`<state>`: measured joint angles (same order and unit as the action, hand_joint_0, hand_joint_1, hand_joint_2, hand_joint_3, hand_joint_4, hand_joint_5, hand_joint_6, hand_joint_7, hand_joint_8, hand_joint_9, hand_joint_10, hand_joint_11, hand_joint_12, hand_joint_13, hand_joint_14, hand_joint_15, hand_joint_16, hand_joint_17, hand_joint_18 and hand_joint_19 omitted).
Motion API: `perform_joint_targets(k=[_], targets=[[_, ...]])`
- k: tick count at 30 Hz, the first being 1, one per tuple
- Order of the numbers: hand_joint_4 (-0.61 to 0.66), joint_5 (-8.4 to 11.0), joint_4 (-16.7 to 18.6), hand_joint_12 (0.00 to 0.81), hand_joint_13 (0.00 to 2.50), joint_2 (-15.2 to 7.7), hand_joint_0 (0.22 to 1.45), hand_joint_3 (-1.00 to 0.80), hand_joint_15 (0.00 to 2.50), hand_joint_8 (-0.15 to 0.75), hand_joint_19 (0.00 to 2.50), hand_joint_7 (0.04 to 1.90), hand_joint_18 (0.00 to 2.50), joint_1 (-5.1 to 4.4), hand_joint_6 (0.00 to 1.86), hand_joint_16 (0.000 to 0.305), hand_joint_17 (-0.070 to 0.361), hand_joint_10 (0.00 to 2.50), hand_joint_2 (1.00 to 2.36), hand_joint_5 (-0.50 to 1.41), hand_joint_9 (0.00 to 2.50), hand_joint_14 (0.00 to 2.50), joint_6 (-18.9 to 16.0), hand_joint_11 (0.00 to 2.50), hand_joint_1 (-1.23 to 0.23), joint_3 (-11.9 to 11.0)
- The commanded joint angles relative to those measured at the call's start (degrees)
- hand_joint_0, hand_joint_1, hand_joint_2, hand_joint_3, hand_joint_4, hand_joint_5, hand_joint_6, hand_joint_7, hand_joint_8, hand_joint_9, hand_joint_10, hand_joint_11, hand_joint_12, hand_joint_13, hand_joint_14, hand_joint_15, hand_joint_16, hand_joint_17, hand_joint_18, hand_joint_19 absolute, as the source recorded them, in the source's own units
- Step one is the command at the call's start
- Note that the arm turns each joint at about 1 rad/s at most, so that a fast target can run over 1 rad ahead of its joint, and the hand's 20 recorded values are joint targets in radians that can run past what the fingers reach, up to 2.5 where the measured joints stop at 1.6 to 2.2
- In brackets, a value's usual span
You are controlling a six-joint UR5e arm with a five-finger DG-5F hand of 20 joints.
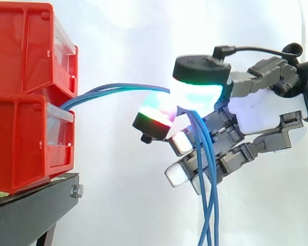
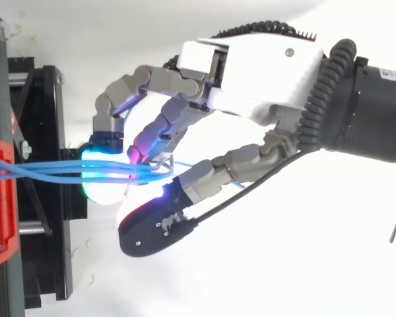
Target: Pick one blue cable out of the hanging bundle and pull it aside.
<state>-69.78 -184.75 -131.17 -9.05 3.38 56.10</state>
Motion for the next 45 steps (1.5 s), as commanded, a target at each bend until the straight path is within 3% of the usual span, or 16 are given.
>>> perform_joint_targets(k=[1,5,9,15,19,20,22,24,29,32,38,42,45], targets=[[0.01,-0.44,-0.4,0.439,0.79,0.1,0.45,-0.5,0.5,0.27,0.6,0.93,0.66,0.26,0.92,0.063,0.141,0.03,1.0,-0.09,1.01,0.02,0.0,0.61,-0.79,0.0],[0.01,-0.8,-2.1,0.454,0.82,0.3,0.43,-0.5,0.49,0.287,0.61,0.95,0.68,0.43,0.91,0.066,0.148,0.02,1.0,-0.08,1.05,0.02,0.1,0.58,-0.61,0.0],[0.0,-0.8,-2.5,0.414,0.8,0.3,0.56,-0.5,0.51,0.251,0.66,1.02,0.61,0.61,0.91,0.056,0.126,0.03,1.0,-0.08,1.07,0.02,0.1,0.59,-0.44,-0.5],[0.04,-0.8,-4.2,0.454,0.83,0.3,0.57,-0.14,0.51,0.295,0.62,1.03,0.69,0.87,0.91,0.064,0.144,0.02,1.01,-0.08,1.08,0.02,0.3,0.6,-0.67,-1.9],[0.03,-0.8,-6.2,0.448,0.83,0.3,0.62,-0.02,0.51,0.289,0.6,1.02,0.7,1.05,0.93,0.063,0.143,0.03,1.02,-0.1,1.05,0.02,0.5,0.65,-0.82,-3.1],[-0.03,-0.8,-6.5,0.412,0.8,0.3,0.68,-0.09,0.52,0.262,0.61,1.08,0.66,1.05,0.94,0.056,0.126,0.03,1.02,-0.11,1.03,0.02,0.5,0.67,-0.86,-3.3],[-0.07,-0.8,-7.6,0.407,0.81,0.3,0.73,-0.18,0.51,0.253,0.62,1.11,0.66,1.14,0.95,0.055,0.124,0.03,1.02,-0.11,1.04,0.02,0.6,0.67,-0.89,-3.9],[-0.11,-0.8,-7.9,0.392,0.82,0.2,0.8,-0.37,0.51,0.246,0.63,1.21,0.66,1.22,0.95,0.053,0.12,0.03,1.01,-0.11,1.05,0.02,0.8,0.66,-0.9,-4.2],[-0.21,-0.8,-8.3,0.377,0.83,0.3,0.83,-0.5,0.51,0.218,0.63,1.27,0.66,1.22,0.95,0.051,0.115,0.03,1.0,-0.1,1.08,0.02,0.9,0.65,-0.91,-4.6],[-0.27,-0.8,-8.4,0.37,0.84,0.3,0.81,-0.5,0.51,0.202,0.62,1.2,0.67,1.22,0.96,0.05,0.113,0.03,1.0,-0.1,1.09,0.02,0.9,0.65,-0.91,-4.6],[-0.23,-0.88,-8.8,0.366,0.87,0.2,0.75,-0.5,0.52,0.2,0.62,1.06,0.69,1.22,0.96,0.049,0.111,0.03,1.0,-0.09,1.13,0.02,0.8,0.64,-0.9,-4.5],[-0.08,-1.59,-9.7,0.395,0.88,0.3,0.53,-0.5,0.54,0.23,0.65,1.01,0.69,1.05,0.91,0.053,0.119,0.03,1.0,-0.07,1.15,0.02,0.7,0.63,-0.81,-4.5],[-0.05,-1.76,-9.9,0.432,0.89,0.3,0.45,-0.5,0.53,0.264,0.64,1.01,0.73,1.05,0.91,0.061,0.137,0.02,1.0,-0.06,1.17,0.02,0.6,0.59,-0.72,-4.5]])
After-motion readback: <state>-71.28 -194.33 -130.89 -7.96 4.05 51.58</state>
